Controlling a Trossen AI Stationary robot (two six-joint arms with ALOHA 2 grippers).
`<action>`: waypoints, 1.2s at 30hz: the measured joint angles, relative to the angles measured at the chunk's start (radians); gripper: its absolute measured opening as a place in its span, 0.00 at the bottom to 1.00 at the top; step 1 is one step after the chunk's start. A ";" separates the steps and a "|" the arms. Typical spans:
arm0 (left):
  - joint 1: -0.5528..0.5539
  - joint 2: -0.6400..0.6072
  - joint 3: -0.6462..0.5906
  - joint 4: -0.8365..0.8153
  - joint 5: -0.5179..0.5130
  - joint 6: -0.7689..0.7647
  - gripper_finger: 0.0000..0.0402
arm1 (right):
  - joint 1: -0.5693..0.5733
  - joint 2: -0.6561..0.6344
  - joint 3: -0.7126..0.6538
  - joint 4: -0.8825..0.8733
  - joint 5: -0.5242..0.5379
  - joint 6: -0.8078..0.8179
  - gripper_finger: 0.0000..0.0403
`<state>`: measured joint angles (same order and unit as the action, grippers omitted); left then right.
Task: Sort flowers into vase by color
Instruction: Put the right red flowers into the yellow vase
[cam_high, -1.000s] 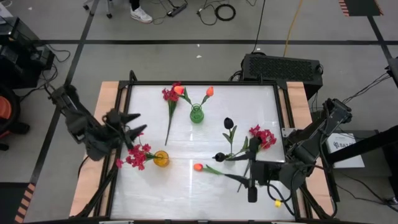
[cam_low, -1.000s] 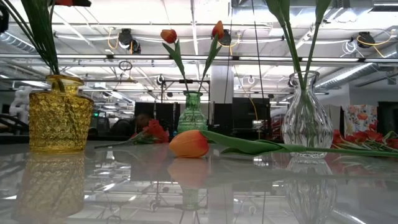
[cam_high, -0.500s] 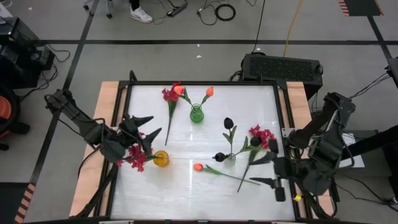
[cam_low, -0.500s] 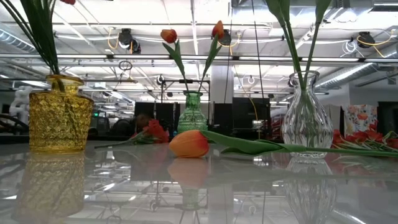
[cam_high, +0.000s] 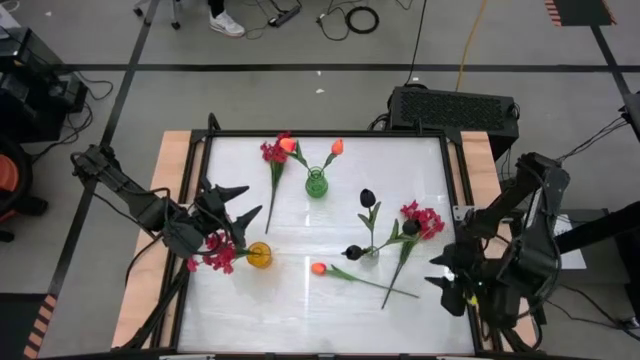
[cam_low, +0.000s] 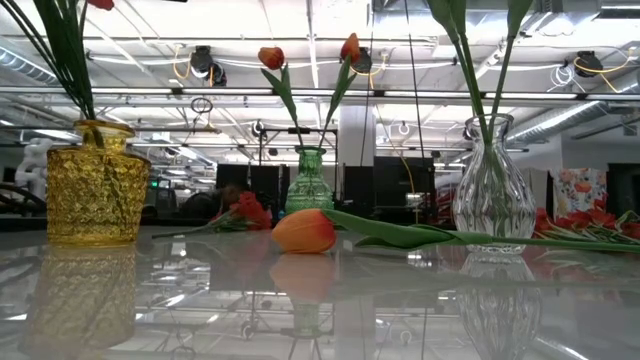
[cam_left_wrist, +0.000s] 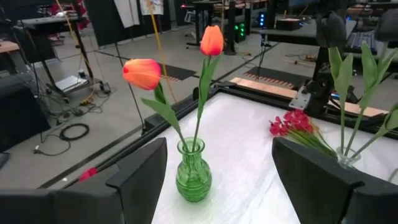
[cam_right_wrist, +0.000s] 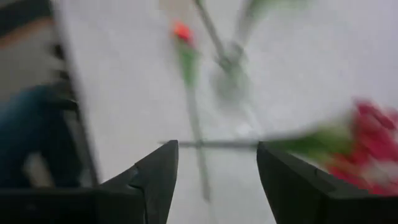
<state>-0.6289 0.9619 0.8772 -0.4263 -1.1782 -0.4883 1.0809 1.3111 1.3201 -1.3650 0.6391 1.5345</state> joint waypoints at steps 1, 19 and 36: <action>0.000 0.000 0.000 0.000 0.000 0.002 0.73 | 0.001 0.018 0.000 -0.048 -0.024 0.066 0.52; -0.001 0.000 0.001 0.000 0.050 -0.003 0.73 | -0.095 0.059 -0.623 0.493 -0.153 0.672 0.52; -0.001 0.030 0.001 -0.002 0.071 -0.001 0.73 | -0.256 0.108 -0.674 0.512 -0.028 0.771 0.52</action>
<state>-0.6296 0.9922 0.8783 -0.4280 -1.1069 -0.4889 0.8252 1.4194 0.6456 -0.8532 0.6112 2.3050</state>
